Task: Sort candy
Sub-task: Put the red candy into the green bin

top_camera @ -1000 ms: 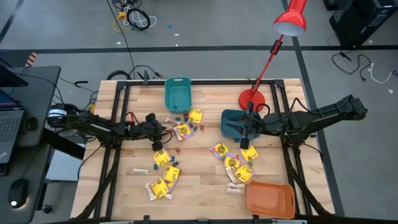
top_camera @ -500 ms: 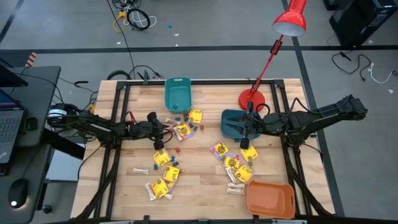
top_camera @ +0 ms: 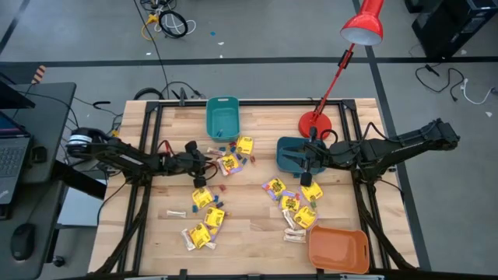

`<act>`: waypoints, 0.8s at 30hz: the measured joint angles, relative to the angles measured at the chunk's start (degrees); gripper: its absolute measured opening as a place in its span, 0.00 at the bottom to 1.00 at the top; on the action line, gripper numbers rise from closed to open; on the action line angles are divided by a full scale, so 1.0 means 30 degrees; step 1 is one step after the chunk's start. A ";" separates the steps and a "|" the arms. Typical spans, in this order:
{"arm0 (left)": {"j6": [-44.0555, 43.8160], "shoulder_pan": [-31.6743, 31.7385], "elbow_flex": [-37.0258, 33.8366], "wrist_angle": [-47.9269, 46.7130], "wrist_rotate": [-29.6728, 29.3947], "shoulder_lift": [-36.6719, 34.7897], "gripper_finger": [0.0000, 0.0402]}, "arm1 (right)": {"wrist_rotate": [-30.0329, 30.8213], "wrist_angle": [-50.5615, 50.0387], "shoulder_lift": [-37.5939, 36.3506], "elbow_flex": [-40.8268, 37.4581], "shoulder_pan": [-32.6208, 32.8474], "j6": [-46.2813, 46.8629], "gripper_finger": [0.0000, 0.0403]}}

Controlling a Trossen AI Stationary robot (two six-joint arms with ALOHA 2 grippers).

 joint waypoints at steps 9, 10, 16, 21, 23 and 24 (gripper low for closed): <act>0.0055 0.0000 0.0000 0.0878 0.0226 0.1175 0.32 | 0.0000 -0.0031 0.0000 0.0000 -0.0004 0.0006 0.19; 0.0062 0.0004 0.0007 0.1007 0.0226 0.1341 0.32 | 0.0000 -0.0052 0.0000 0.0000 0.0000 0.0006 0.19; -0.0022 0.0000 0.0007 0.1579 0.0211 0.2054 0.32 | 0.0000 -0.0093 0.0000 0.0000 0.0004 0.0006 0.19; -0.0156 0.0000 0.0044 0.1681 0.0204 0.2330 0.32 | 0.0000 -0.0095 0.0000 0.0000 -0.0004 0.0013 0.19; -0.0207 0.0000 0.0044 0.1644 0.0204 0.2340 0.32 | 0.0000 -0.0102 0.0000 0.0000 0.0002 0.0008 0.19; -0.0311 0.0000 0.0044 0.1626 0.0204 0.2347 0.32 | 0.0000 -0.0102 -0.0003 0.0000 0.0000 0.0013 0.19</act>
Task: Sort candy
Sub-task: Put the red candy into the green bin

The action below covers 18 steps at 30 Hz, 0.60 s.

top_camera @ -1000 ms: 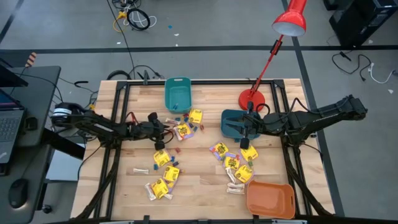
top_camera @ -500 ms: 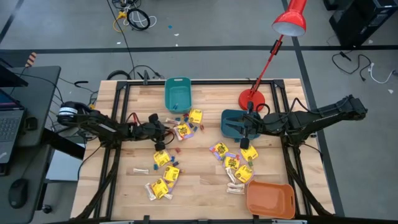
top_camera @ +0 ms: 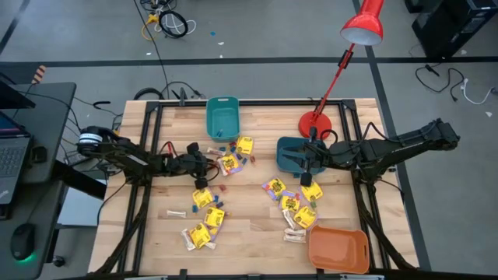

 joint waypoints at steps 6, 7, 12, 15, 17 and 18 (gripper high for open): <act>-0.0294 0.0000 0.0000 -0.0086 0.0000 0.0007 0.30 | 0.0000 0.0000 0.0003 0.0000 -0.0004 0.0000 0.19; -0.0322 0.0000 0.0000 -0.0098 0.0007 0.0007 0.29 | 0.0000 -0.0003 0.0003 0.0000 0.0001 0.0000 0.19; -0.0354 0.0000 0.0000 -0.0144 0.0017 0.0007 0.21 | 0.0000 0.0000 0.0003 0.0000 -0.0002 0.0007 0.19; -0.0359 0.0000 0.0000 -0.0193 0.0005 0.0007 0.17 | 0.0000 -0.0007 0.0003 0.0000 0.0003 0.0007 0.19; -0.0366 0.0000 -0.0001 -0.0200 0.0000 0.0007 0.15 | 0.0000 -0.0003 0.0003 0.0000 0.0001 0.0007 0.19; -0.0368 0.0000 -0.0007 -0.0200 0.0000 0.0008 0.15 | 0.0000 -0.0007 0.0003 0.0000 0.0000 0.0011 0.19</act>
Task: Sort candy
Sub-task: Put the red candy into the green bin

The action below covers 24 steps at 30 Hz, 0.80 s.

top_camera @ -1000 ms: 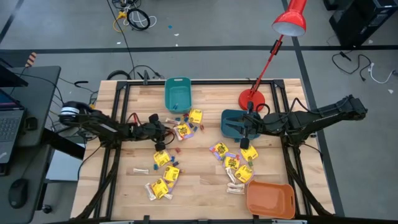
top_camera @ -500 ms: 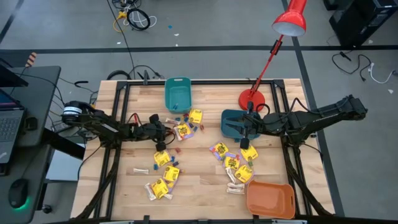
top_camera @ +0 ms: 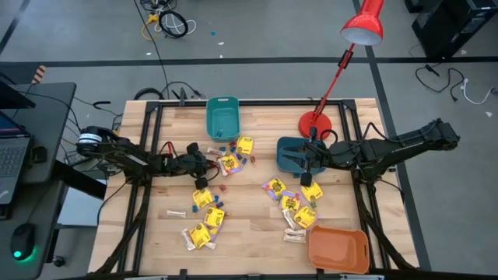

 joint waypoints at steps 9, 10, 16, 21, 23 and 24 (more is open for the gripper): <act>-0.0910 0.0000 -0.0015 -0.0025 -0.0015 0.0014 0.15 | 0.0000 0.0000 0.0000 0.0000 0.0004 0.0003 0.19; -0.0962 0.0000 -0.0015 -0.0032 -0.0015 0.0014 0.15 | 0.0000 0.0000 0.0000 0.0000 0.0001 0.0003 0.19; -0.1497 0.0000 -0.0015 -0.0051 -0.0022 0.0009 0.15 | 0.0000 0.0000 0.0000 0.0000 0.0003 0.0003 0.19; -0.1974 0.0000 -0.0029 -0.0043 -0.0073 0.0014 0.15 | 0.0000 0.0007 0.0000 0.0000 -0.0003 0.0003 0.19; -0.2260 0.0000 -0.0029 -0.0043 -0.0073 0.0000 0.15 | 0.0000 0.0007 0.0000 0.0000 0.0000 0.0007 0.19; -0.2341 0.0000 -0.0029 -0.0043 -0.0073 -0.0001 0.15 | 0.0000 0.0007 0.0000 0.0000 -0.0003 0.0010 0.19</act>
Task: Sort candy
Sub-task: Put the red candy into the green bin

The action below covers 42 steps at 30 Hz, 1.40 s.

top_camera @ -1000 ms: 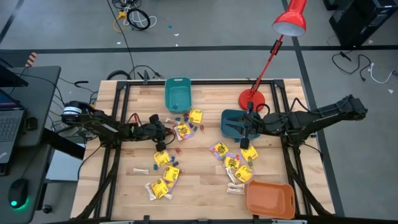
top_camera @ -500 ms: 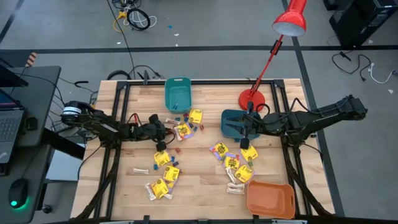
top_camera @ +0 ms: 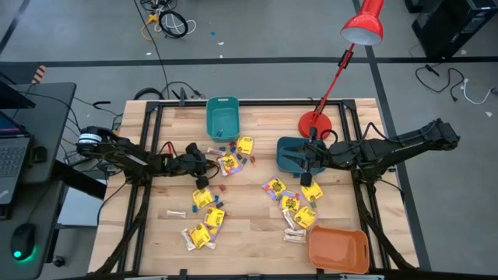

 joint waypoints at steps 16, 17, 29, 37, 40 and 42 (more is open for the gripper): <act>-0.0942 -0.0007 -0.0066 -0.0459 0.0209 -0.1044 0.14 | 0.0000 0.0007 0.0000 -0.0007 0.0001 0.0276 0.19; -0.0986 -0.0007 -0.0066 -0.0400 0.0195 -0.1102 0.14 | 0.0000 0.0007 0.0000 -0.0007 0.0002 0.0274 0.19; -0.1148 -0.0029 -0.0051 -0.0234 0.0213 -0.1151 0.14 | 0.0000 0.0007 0.0000 -0.0007 0.0007 0.0277 0.19; -0.1071 -0.0029 -0.0029 -0.0008 0.0182 -0.2080 0.14 | 0.0000 0.0004 0.0000 -0.0007 0.0000 0.0277 0.19; -0.0878 -0.0029 -0.0029 0.0022 0.0076 -0.2591 0.14 | 0.0000 0.0002 0.0000 -0.0007 0.0004 0.0277 0.19; -0.0525 -0.0029 -0.0022 -0.0007 0.0068 -0.2944 0.14 | 0.0000 0.0000 0.0000 -0.0007 0.0007 0.0277 0.19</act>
